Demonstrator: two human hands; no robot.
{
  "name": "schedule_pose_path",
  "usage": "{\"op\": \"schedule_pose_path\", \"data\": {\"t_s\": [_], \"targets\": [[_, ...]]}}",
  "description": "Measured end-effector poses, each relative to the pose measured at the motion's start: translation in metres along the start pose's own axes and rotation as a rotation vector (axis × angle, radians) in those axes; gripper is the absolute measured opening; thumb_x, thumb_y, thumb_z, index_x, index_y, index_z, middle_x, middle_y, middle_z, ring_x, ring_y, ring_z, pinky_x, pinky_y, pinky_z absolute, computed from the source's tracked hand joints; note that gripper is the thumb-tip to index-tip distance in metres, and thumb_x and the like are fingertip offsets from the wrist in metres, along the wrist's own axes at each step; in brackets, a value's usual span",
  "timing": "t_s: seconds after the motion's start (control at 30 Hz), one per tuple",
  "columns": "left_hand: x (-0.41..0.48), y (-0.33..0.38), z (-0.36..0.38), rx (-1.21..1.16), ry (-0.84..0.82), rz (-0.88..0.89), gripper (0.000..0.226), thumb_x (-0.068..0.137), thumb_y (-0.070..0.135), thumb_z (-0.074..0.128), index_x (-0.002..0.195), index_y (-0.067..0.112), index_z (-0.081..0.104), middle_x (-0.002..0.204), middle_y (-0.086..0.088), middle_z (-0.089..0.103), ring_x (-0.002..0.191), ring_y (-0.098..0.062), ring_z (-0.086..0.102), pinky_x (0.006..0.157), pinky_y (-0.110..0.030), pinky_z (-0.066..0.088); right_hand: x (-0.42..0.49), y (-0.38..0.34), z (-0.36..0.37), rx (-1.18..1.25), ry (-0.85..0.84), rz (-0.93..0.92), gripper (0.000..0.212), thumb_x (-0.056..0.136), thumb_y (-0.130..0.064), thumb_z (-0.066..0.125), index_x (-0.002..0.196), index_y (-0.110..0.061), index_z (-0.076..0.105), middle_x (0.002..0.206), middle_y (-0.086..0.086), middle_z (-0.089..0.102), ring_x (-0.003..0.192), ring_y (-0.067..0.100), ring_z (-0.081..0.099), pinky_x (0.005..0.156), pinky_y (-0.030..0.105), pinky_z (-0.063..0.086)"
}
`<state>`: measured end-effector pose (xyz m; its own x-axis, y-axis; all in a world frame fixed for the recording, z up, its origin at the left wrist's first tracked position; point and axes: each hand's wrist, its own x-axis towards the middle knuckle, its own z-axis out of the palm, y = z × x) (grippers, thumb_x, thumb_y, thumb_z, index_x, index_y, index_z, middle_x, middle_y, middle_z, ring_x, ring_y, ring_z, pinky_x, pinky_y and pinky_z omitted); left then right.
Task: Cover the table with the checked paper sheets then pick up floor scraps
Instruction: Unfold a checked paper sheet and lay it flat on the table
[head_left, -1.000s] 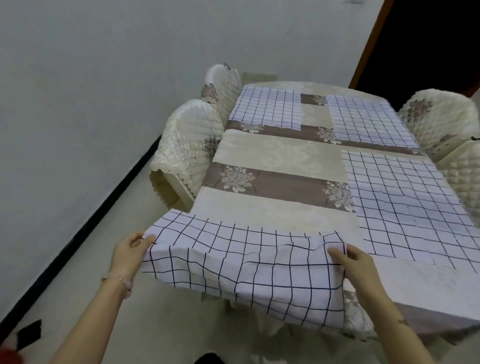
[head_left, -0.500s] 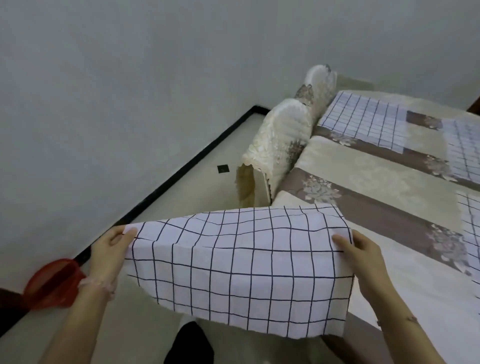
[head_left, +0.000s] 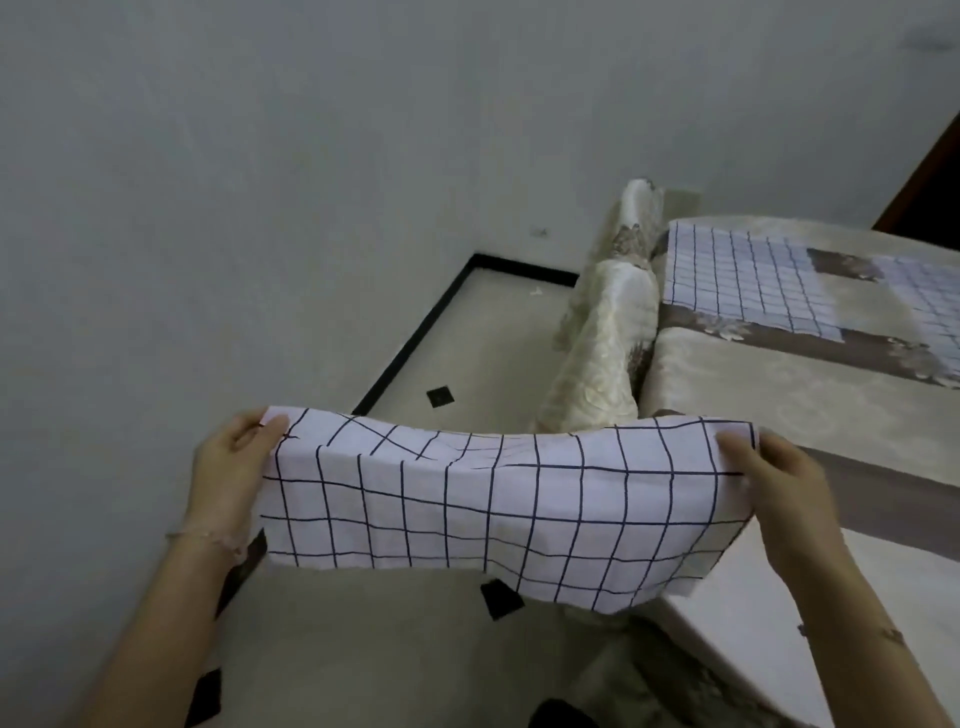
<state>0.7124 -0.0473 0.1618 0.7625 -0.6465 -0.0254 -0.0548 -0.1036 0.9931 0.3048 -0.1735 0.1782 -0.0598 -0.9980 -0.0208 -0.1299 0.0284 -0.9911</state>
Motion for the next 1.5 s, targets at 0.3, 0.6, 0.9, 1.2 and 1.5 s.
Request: {"op": "schedule_pose_path", "data": {"t_s": [0.3, 0.6, 0.9, 1.2, 1.5], "targets": [[0.122, 0.026, 0.079, -0.074, -0.188, 0.071, 0.011, 0.090, 0.014, 0.056, 0.086, 0.021, 0.065, 0.080, 0.004, 0.065, 0.069, -0.005, 0.059, 0.064, -0.021, 0.049, 0.074, -0.033, 0.022, 0.072, 0.162, -0.051, 0.031, 0.067, -0.041, 0.072, 0.084, -0.015, 0.070, 0.089, 0.014, 0.067, 0.078, 0.025, 0.062, 0.072, 0.036, 0.051], [0.245, 0.031, 0.227, 0.063, -0.447, 0.072, 0.009, 0.090, 0.014, 0.057, 0.084, 0.013, 0.064, 0.079, 0.000, 0.065, 0.076, -0.015, 0.058, 0.068, -0.023, 0.046, 0.175, 0.006, 0.022, 0.021, 0.393, 0.053, 0.011, 0.089, -0.019, 0.060, 0.090, -0.015, 0.070, 0.093, 0.013, 0.070, 0.084, 0.029, 0.063, 0.066, 0.037, 0.053], [0.306, 0.074, 0.411, 0.067, -0.811, 0.124, 0.021, 0.091, 0.018, 0.056, 0.105, 0.005, 0.064, 0.094, -0.007, 0.066, 0.085, -0.018, 0.060, 0.069, -0.024, 0.047, 0.211, 0.001, -0.013, -0.034, 0.722, 0.133, 0.012, 0.090, -0.019, 0.059, 0.085, -0.011, 0.066, 0.075, -0.007, 0.071, 0.078, 0.020, 0.060, 0.068, 0.030, 0.046], [0.281, 0.128, 0.627, -0.058, -1.245, 0.225, 0.026, 0.089, 0.018, 0.059, 0.113, 0.008, 0.062, 0.103, -0.005, 0.066, 0.098, -0.015, 0.058, 0.087, -0.025, 0.045, 0.210, -0.021, -0.052, 0.025, 1.215, 0.145, 0.041, 0.093, -0.013, 0.054, 0.134, -0.013, 0.048, 0.109, -0.009, 0.056, 0.108, 0.014, 0.049, 0.086, 0.027, 0.040], [0.223, 0.114, 0.782, 0.040, -1.677, 0.278, 0.041, 0.089, 0.021, 0.060, 0.127, 0.006, 0.054, 0.120, -0.005, 0.058, 0.113, -0.017, 0.052, 0.097, -0.027, 0.038, 0.202, -0.005, -0.032, 0.109, 1.637, 0.304, 0.046, 0.092, -0.002, 0.048, 0.129, -0.030, 0.045, 0.101, 0.001, 0.062, 0.078, 0.009, 0.057, 0.058, 0.023, 0.046]]}}
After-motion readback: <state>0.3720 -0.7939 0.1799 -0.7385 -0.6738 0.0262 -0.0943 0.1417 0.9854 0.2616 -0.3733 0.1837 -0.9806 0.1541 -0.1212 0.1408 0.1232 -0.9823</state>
